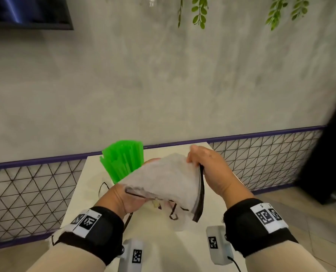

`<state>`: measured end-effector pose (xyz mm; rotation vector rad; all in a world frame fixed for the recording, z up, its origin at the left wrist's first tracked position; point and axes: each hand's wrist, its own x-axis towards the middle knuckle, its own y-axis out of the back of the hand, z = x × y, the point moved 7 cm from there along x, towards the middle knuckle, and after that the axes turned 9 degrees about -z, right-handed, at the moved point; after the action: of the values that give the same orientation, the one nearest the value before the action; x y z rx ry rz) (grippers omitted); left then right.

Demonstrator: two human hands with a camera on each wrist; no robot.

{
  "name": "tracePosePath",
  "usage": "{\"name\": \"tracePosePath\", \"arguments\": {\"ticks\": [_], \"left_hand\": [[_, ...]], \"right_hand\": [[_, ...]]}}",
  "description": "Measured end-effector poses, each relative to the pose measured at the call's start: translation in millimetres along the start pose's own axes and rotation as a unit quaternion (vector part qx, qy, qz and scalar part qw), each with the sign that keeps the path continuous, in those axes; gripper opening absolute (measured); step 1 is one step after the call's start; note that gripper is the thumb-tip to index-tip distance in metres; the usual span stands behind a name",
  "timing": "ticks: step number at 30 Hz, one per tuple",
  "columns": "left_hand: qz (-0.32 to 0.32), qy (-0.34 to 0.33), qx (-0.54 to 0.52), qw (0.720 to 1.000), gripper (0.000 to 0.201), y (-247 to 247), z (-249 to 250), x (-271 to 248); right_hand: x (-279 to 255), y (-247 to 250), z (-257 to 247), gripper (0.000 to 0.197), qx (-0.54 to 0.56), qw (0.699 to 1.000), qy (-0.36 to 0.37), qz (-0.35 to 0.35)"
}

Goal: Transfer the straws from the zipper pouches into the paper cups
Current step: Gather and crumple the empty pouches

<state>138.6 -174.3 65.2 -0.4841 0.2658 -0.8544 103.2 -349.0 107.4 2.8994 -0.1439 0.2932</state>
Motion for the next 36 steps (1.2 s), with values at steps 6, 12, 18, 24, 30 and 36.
{"name": "tracePosePath", "arguments": {"ticks": [6, 12, 18, 24, 30, 36], "left_hand": [[0.078, 0.064, 0.168, 0.981, 0.120, -0.4, -17.1, 10.8], [0.133, -0.027, 0.120, 0.983, 0.067, 3.1, -4.0, 16.3], [0.173, -0.072, 0.075, 0.979, 0.059, 26.0, 3.8, 21.5], [0.320, -0.194, 0.309, 0.874, 0.035, -11.4, 19.9, 20.9], [0.132, -0.347, 0.441, 0.817, 0.028, -74.4, 33.8, 13.7], [0.012, -0.225, 0.661, 0.716, 0.071, -52.8, -25.8, -10.8]], "right_hand": [[10.6, -2.0, -15.5, 0.032, -0.245, 0.968, 0.006, 0.043], [12.1, 0.9, 13.3, 0.071, -0.038, 0.995, -0.092, 0.027], [11.7, 1.7, 30.6, 0.033, -0.007, 0.991, -0.127, -0.035], [4.7, -14.7, -19.9, 0.009, -0.146, 0.974, -0.028, 0.171], [-3.2, -59.7, -39.4, 0.058, -0.043, 0.996, 0.025, 0.079], [4.8, -46.6, -25.0, 0.029, -0.108, 0.989, 0.006, 0.102]]}}
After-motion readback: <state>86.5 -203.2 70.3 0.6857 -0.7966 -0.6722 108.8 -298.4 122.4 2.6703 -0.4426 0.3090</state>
